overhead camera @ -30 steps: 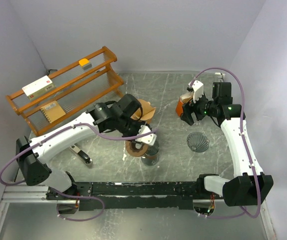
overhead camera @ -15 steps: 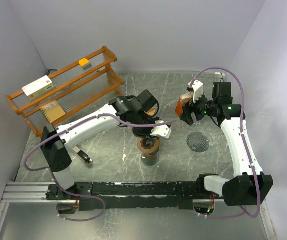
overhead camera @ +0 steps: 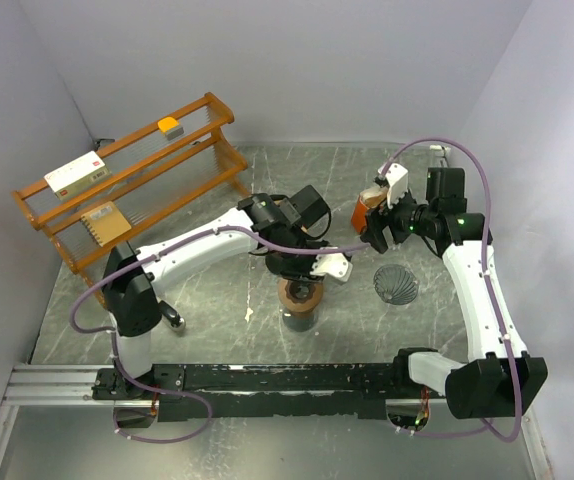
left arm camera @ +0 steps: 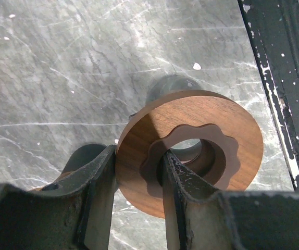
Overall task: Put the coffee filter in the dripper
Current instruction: Place the dripper holder onto the coffee server.
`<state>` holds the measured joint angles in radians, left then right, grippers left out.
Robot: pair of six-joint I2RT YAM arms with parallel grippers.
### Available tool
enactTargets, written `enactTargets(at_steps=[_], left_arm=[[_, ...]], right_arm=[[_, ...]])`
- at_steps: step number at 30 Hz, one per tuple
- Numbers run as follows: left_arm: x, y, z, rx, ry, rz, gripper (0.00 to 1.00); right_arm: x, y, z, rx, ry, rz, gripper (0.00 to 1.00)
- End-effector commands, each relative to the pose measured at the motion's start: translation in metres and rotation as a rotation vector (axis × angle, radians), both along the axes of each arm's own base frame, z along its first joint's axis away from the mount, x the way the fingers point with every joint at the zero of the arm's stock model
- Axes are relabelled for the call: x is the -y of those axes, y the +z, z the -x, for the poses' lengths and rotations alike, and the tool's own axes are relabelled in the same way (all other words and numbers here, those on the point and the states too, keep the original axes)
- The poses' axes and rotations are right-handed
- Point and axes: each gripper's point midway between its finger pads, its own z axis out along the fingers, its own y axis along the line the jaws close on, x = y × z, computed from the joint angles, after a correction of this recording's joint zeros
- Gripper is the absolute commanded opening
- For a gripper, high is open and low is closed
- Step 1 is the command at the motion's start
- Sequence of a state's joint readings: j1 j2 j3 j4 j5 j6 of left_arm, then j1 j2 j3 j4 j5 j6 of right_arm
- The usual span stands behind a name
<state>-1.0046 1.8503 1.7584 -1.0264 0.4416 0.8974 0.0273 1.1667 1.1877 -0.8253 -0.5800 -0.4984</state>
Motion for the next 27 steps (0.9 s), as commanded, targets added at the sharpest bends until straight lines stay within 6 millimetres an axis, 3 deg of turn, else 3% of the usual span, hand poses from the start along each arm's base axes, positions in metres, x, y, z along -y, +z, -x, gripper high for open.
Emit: enactTargets(at_steps=[1,16,27], left_arm=[[0.001,-0.003,0.003,-0.006,0.003,-0.048,0.35],[0.005,-0.02,-0.003,0.025,0.038,-0.113,0.41],[0.01,-0.018,-0.005,0.031,0.04,-0.099,0.48]], right_arm=[[0.003,0.007,0.001,0.048,-0.003,-0.002,0.8],[0.003,0.01,0.005,0.06,-0.004,-0.009,0.8],[0.005,0.009,0.006,0.053,-0.013,-0.003,0.81]])
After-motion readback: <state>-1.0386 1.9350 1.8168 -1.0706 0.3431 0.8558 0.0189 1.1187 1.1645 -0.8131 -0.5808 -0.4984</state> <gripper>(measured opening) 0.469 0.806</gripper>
